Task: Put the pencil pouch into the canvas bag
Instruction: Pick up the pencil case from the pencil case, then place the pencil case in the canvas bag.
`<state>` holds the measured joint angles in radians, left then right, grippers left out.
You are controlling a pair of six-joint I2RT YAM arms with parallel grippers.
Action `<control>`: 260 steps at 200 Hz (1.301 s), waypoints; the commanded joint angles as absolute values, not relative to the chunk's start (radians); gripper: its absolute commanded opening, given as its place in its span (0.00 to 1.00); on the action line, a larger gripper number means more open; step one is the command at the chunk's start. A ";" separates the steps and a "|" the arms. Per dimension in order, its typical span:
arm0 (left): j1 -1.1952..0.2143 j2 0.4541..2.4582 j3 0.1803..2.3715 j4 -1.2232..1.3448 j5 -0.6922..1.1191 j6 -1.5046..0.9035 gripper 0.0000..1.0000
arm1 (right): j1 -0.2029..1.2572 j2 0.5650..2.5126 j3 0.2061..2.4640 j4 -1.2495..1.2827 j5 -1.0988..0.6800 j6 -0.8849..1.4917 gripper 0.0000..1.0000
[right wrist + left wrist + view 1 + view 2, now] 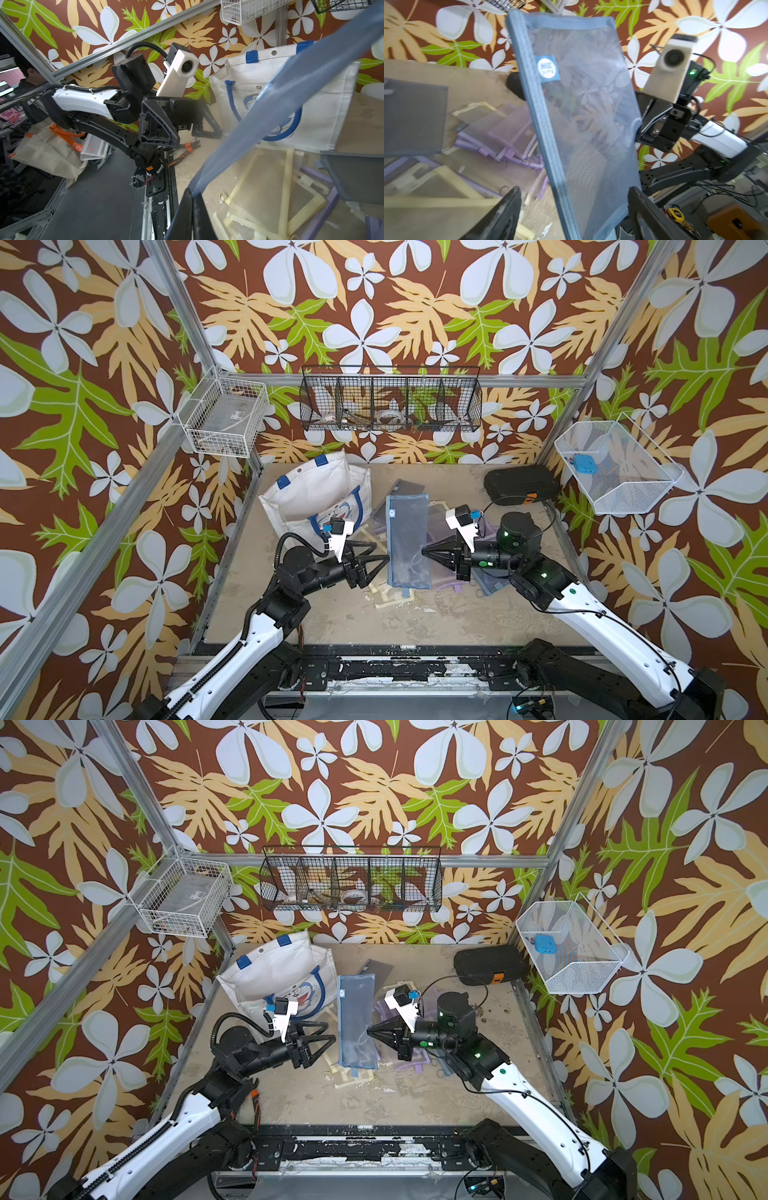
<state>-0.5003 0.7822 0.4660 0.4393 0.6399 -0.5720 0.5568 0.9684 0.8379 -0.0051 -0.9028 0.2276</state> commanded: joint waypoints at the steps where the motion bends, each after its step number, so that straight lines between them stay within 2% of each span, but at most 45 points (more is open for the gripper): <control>1: -0.497 0.817 0.475 0.578 0.700 -0.595 0.83 | 0.557 0.956 0.836 0.008 -0.995 0.210 0.00; 85: -0.499 0.998 0.480 0.923 0.756 -0.772 0.79 | 0.557 0.966 0.842 0.058 -1.075 0.200 0.00; 108: -0.499 1.021 0.492 0.959 0.780 -0.800 0.39 | 0.557 0.977 0.841 0.066 -1.065 0.201 0.00; 130: -0.499 0.987 0.494 0.932 0.785 -0.790 0.11 | 0.558 0.993 0.853 0.058 -1.017 0.211 0.00; 138: -0.499 0.960 0.503 0.874 0.777 -0.755 0.00 | 0.558 1.001 0.862 0.048 -0.981 0.221 0.10; 152: -0.498 0.904 0.569 0.616 0.719 -0.607 0.00 | 0.557 1.017 0.882 0.016 -0.895 0.237 0.35; 168: -0.497 0.875 0.736 0.232 0.568 -0.366 0.00 | 0.558 1.025 0.892 -0.002 -0.802 0.256 0.76; 181: -0.495 0.896 0.894 -0.007 0.416 -0.202 0.00 | 0.556 1.027 0.888 -0.003 -0.745 0.268 0.91; 200: -0.495 0.969 1.114 -0.235 0.198 -0.038 0.00 | 0.558 1.029 0.902 -0.047 -0.626 0.273 1.00; 236: -0.486 1.120 1.342 -0.425 -0.303 0.191 0.00 | 0.558 1.004 0.931 -0.149 -0.425 0.243 1.00; 260: -0.454 1.169 1.384 -0.398 -0.458 0.306 0.00 | 0.557 0.975 0.925 -0.176 -0.406 0.223 1.00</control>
